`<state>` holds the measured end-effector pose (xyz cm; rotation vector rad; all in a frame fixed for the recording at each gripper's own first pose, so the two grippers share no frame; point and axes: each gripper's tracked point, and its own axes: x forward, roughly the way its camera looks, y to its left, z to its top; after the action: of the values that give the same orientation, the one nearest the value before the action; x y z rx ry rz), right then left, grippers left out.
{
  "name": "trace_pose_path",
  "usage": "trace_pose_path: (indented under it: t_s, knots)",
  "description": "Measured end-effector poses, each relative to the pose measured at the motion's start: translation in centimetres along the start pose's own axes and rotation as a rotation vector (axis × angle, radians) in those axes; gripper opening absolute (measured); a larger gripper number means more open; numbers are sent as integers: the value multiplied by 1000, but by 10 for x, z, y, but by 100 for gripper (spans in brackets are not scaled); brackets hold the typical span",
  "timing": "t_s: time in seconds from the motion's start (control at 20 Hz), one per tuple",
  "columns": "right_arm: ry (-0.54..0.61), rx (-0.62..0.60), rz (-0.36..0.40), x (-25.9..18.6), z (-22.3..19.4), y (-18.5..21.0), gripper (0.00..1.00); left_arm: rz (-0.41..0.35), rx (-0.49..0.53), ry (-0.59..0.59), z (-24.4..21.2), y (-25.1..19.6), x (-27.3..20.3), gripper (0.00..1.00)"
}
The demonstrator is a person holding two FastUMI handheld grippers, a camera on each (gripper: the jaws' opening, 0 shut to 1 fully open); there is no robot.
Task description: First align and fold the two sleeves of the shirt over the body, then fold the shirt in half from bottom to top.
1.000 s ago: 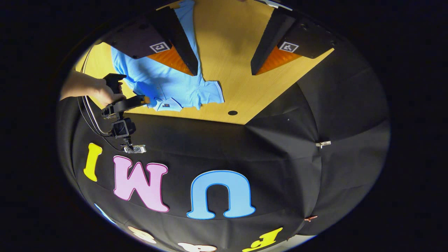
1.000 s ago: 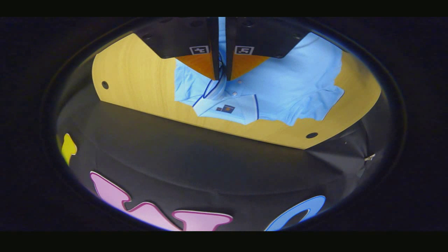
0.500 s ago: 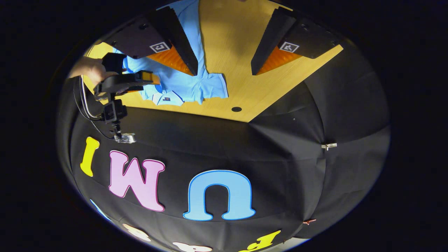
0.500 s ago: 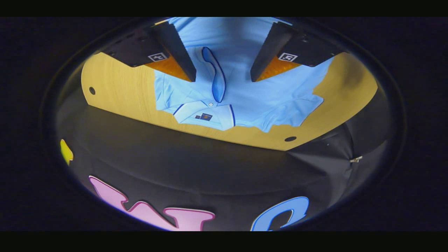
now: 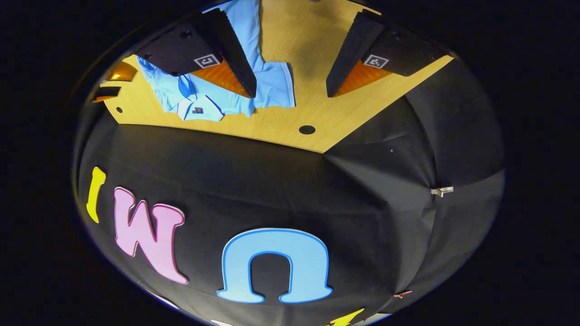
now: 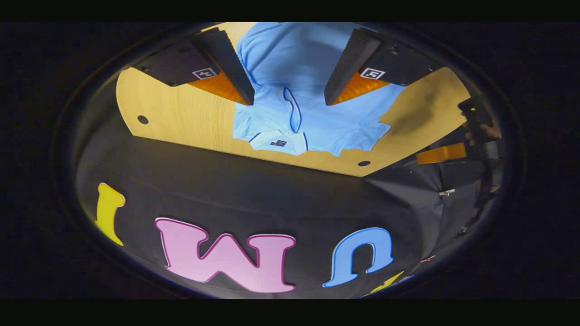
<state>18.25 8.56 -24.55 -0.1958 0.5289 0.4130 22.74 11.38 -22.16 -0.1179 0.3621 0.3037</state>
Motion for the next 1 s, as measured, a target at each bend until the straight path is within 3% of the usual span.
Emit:
trace_pose_path:
  t_s: [0.55,0.95,1.0]
  knots:
    - [-15,-26,-76,-65,-3,-68,95,6,2,189,-67,-7,111,93]
    - [-54,-1,-61,-69,6,-66,98,42,49,288,-105,-9,134,88]
    - [-58,4,-60,-69,5,-65,98,41,60,285,-104,-11,134,82]
